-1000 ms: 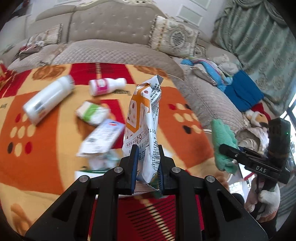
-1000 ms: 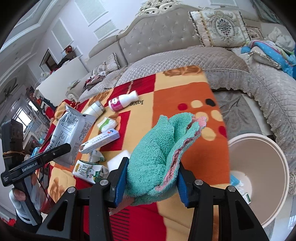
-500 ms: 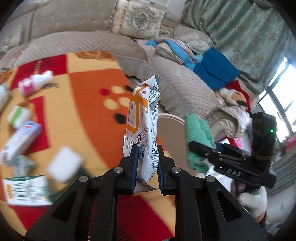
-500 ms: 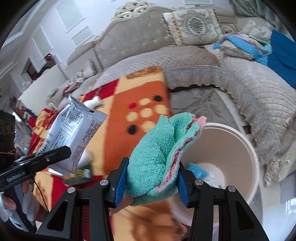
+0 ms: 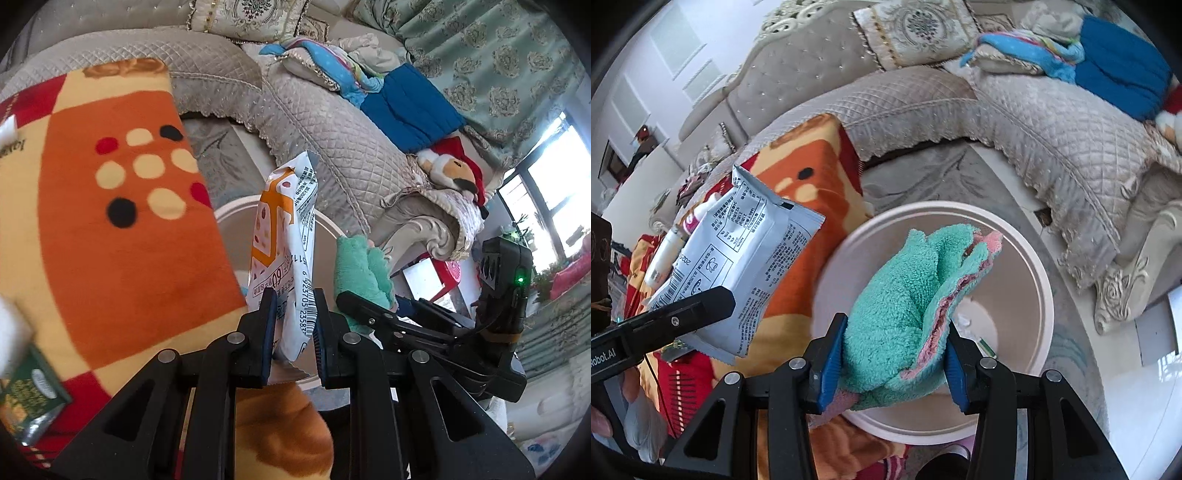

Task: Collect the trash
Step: 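Carry the towel and paper bag over the white bin and open both tools, then move both empty tools back over the trash on the blanket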

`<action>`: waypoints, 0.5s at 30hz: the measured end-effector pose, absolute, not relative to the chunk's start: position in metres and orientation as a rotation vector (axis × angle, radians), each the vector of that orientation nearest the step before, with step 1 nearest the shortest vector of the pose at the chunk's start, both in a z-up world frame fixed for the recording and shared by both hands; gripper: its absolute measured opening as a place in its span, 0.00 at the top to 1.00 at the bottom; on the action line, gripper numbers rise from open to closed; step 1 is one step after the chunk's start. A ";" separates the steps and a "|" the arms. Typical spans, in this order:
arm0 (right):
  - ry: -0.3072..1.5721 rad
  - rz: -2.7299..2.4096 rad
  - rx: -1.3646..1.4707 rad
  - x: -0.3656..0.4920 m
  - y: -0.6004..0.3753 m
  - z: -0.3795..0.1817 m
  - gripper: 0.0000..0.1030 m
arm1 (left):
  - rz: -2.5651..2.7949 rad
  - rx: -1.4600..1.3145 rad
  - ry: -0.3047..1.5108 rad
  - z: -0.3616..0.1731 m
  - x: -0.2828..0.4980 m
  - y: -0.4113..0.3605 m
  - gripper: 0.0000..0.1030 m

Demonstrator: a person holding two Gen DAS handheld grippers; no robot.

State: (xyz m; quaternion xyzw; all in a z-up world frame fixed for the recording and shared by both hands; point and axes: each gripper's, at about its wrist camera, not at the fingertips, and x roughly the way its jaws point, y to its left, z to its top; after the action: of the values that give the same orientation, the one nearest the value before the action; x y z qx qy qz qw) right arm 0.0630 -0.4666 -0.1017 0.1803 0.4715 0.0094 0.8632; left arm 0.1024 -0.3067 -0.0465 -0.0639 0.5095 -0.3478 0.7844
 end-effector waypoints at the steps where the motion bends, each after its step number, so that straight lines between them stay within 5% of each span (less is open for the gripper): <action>1: 0.991 0.013 0.382 0.063 -0.469 -0.104 0.55 | -0.751 -0.138 1.101 -0.048 0.102 -0.308 0.85; 5: 0.997 -0.026 0.413 0.064 -0.480 -0.111 0.50 | -0.764 -0.141 1.096 -0.048 0.100 -0.316 0.82; 7: 1.004 -0.040 0.427 0.066 -0.484 -0.113 0.45 | -0.774 -0.146 1.092 -0.048 0.099 -0.317 0.74; 9: 1.006 -0.048 0.430 0.066 -0.486 -0.113 0.31 | -0.786 -0.158 1.096 -0.048 0.099 -0.316 0.54; 15: 1.012 -0.035 0.430 0.066 -0.482 -0.115 0.31 | -0.767 -0.151 1.093 -0.047 0.098 -0.310 0.52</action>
State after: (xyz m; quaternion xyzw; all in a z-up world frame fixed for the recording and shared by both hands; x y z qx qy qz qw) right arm 0.0655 -0.4816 -0.1148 0.2043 0.4809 -0.0166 0.8525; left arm 0.0976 -0.3104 -0.0472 -0.0700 0.5064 -0.3551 0.7827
